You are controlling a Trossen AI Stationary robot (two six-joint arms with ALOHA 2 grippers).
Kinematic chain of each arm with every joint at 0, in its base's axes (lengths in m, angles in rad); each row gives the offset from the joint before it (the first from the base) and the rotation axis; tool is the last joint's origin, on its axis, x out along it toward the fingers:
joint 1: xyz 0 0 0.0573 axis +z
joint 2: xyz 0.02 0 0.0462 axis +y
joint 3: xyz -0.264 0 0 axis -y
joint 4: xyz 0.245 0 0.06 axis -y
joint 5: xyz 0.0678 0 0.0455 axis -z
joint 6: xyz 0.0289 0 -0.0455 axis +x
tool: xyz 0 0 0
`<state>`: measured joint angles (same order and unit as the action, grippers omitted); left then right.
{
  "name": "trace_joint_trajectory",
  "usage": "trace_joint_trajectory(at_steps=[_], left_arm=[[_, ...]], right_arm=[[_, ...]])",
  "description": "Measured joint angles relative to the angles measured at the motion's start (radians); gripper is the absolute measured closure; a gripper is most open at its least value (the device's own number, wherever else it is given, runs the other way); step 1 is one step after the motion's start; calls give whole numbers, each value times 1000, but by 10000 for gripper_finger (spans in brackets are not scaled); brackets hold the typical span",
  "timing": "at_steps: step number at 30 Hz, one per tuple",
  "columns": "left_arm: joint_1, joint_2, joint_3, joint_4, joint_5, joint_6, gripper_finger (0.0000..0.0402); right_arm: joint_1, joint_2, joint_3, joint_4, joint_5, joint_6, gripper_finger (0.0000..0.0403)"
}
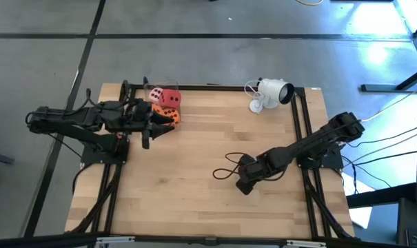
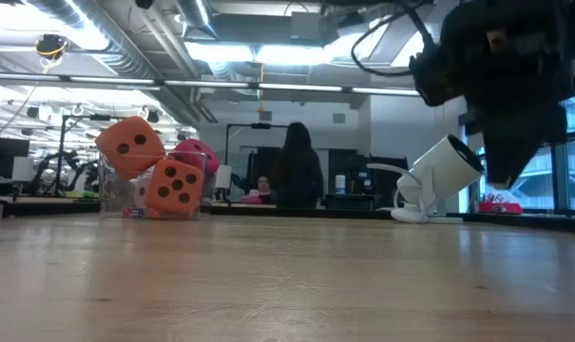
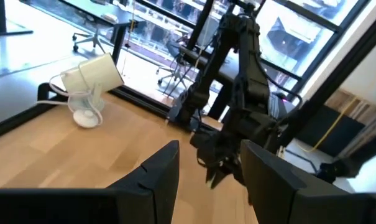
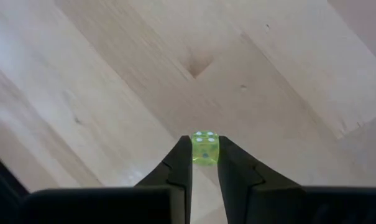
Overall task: Pick & Place Dice
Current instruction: Put the small green dice into the transparent bin
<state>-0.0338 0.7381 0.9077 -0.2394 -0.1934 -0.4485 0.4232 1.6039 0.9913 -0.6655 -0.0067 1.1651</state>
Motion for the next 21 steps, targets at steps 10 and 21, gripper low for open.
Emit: trace_joint_trajectory(at_steps=[10, 21], left_arm=[[18, 53, 0, 13, 2, -29, 238], [18, 108, 0, 142, 20, 58, 272]], right_arm=[[31, -88, 1, -1, 59, -2, 354], [63, -220, 1, 5, 223, 118, 354]])
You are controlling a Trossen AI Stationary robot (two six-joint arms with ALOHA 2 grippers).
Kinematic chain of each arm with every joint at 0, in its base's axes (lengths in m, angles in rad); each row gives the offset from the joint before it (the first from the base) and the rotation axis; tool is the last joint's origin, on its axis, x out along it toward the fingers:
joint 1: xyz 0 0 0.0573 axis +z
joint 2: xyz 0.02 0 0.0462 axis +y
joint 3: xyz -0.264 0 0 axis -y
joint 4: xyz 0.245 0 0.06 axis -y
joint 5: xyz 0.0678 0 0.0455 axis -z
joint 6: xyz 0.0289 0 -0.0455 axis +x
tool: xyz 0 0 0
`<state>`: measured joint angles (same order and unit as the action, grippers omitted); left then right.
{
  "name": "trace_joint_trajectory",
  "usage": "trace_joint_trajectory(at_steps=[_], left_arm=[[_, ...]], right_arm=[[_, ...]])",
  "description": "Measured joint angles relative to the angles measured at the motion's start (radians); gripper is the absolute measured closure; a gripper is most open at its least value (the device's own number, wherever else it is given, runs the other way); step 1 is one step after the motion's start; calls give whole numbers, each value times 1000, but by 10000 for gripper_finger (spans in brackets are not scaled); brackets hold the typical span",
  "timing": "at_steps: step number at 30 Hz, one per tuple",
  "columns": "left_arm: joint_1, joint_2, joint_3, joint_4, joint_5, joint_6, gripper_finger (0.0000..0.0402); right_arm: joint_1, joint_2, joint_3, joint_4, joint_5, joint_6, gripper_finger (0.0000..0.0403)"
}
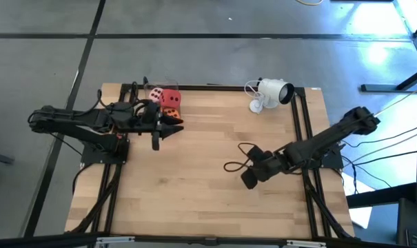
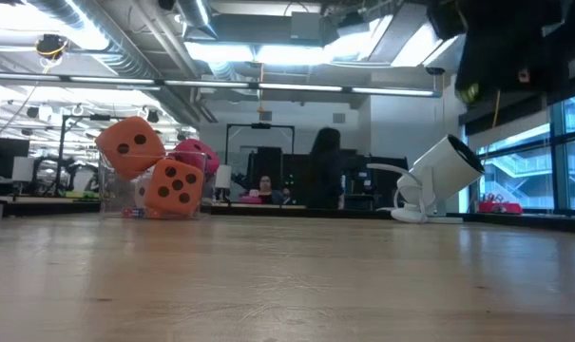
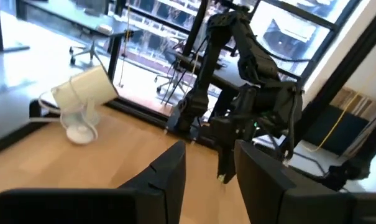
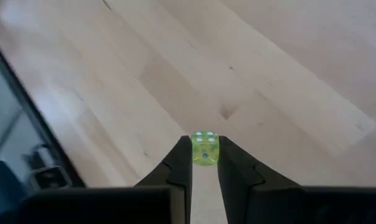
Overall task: Pick & Place Dice
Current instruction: Put the small green dice into the transparent bin
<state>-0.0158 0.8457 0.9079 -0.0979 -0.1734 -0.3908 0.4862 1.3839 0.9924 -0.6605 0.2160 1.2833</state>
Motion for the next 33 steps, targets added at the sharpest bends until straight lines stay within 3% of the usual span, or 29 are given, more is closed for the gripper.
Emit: trace_joint_trajectory(at_steps=[6, 11, 16, 21, 27, 33], left_arm=[[-4, 20, 0, -11, -1, 162, 292], [-37, 52, 0, -6, -5, 411, 306], [-86, 79, 0, 45, -49, 541, 306], [-125, 118, 1, 124, -120, 571, 276], [-128, 179, 1, 281, -121, 579, 215], [-128, 260, 25, 315, -88, 620, 172]], right_arm=[[0, -65, 0, 136, 2, 43, 354], [-4, -122, 0, 359, 12, 44, 354], [-22, -164, 0, 598, 78, 46, 354], [-63, -172, 1, 807, 108, 13, 354], [-132, -171, 1, 827, 109, 20, 354], [-205, -171, 1, 887, 75, 44, 354]])
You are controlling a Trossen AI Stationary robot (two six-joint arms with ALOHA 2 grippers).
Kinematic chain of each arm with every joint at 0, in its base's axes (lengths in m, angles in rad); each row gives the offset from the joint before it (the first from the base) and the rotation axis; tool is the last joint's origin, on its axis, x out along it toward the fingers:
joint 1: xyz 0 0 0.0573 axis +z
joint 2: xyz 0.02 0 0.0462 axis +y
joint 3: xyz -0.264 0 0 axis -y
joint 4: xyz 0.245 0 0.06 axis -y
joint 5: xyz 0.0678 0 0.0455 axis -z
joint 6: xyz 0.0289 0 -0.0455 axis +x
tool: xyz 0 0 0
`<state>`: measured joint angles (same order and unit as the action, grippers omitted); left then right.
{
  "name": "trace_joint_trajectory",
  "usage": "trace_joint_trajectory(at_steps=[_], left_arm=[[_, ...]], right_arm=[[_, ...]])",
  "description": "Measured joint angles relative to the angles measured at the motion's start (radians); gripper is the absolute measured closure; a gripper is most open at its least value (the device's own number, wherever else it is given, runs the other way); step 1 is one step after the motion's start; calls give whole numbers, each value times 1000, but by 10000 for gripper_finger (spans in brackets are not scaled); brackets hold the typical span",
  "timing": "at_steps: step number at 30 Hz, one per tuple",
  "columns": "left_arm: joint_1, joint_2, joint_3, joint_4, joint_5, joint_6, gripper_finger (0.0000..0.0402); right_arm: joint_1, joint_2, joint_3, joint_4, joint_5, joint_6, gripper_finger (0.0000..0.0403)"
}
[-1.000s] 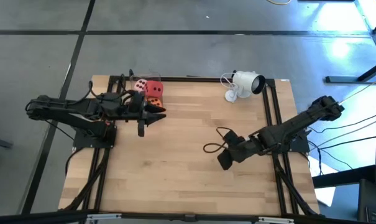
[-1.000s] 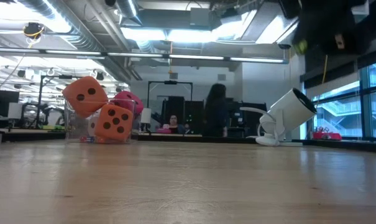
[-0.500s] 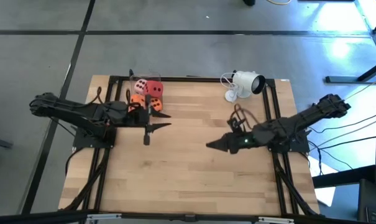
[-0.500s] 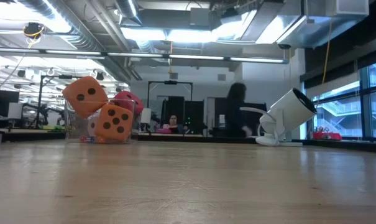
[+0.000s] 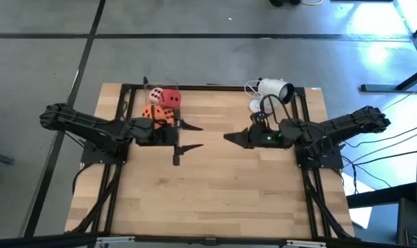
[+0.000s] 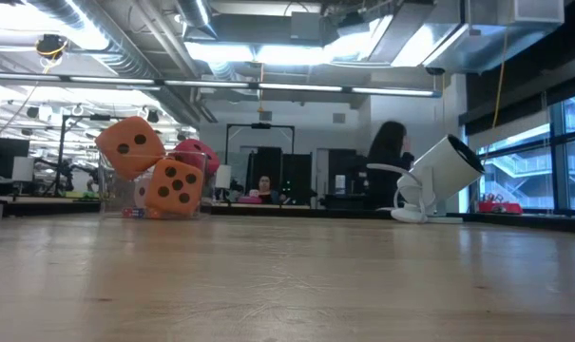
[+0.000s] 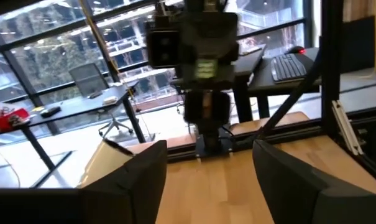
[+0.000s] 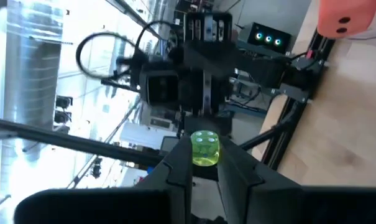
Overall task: Pick & Place Dice
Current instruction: Put the small green dice into the transparent bin
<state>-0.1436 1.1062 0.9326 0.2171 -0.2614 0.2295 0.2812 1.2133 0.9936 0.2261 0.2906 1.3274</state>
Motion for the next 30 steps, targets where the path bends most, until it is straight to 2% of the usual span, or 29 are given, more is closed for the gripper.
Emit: trace_joint_trajectory(at_steps=[11, 16, 30], left_arm=[[8, 145, 187, -2, 9, 16, 169], [19, 194, 250, -88, 23, 16, 167], [23, 252, 297, -82, 45, -8, 166]], right_arm=[[-70, 18, 0, 0, -94, 11, 354], [-70, 32, -1, 28, -103, 4, 354], [-71, 32, -1, 26, -124, -16, 354]])
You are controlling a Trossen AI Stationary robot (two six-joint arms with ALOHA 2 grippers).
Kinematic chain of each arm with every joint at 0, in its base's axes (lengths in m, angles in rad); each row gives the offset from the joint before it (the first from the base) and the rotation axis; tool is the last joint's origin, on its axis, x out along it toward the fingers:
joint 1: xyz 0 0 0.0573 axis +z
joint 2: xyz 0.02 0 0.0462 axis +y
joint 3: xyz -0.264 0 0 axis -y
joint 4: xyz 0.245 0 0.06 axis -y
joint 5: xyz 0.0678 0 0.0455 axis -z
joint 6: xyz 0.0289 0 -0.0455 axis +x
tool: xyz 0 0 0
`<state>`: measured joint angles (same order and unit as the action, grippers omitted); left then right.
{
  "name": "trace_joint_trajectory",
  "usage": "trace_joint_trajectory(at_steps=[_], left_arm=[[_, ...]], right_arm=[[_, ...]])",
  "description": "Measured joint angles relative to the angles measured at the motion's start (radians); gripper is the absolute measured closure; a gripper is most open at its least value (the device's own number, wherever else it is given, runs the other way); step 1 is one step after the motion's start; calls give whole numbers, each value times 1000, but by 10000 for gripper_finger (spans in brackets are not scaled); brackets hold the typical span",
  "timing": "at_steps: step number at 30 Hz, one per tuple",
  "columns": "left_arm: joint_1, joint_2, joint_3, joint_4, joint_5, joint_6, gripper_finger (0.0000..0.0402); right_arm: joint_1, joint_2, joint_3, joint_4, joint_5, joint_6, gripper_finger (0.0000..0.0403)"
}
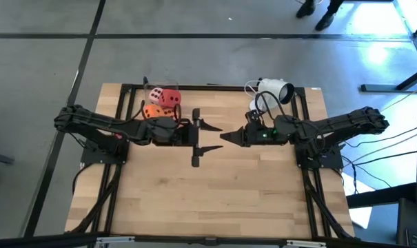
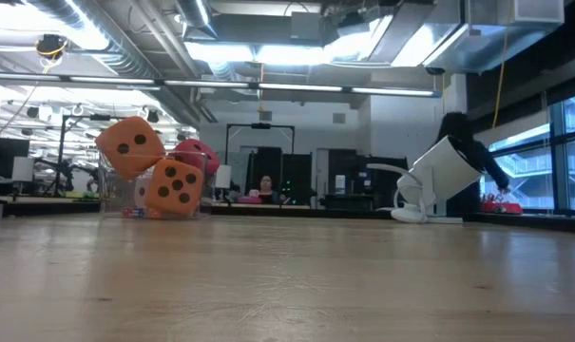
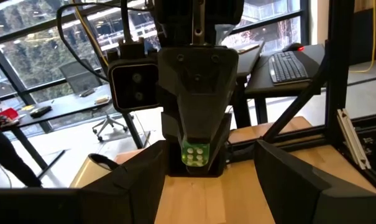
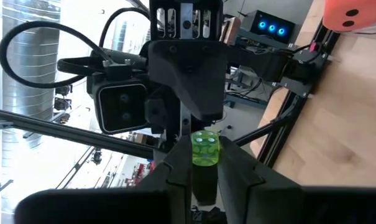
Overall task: Pick & Place Dice
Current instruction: Put the small green dice into the transparent bin
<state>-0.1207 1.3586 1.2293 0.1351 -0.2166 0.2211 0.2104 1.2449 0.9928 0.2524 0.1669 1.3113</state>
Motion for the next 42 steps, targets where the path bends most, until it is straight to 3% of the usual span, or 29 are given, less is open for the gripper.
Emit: trace_joint_trajectory(at_steps=[42], left_arm=[[24, 31, -2, 99, 66, -56, 200]], right_arm=[[1, 2, 0, 17, -29, -11, 354]])
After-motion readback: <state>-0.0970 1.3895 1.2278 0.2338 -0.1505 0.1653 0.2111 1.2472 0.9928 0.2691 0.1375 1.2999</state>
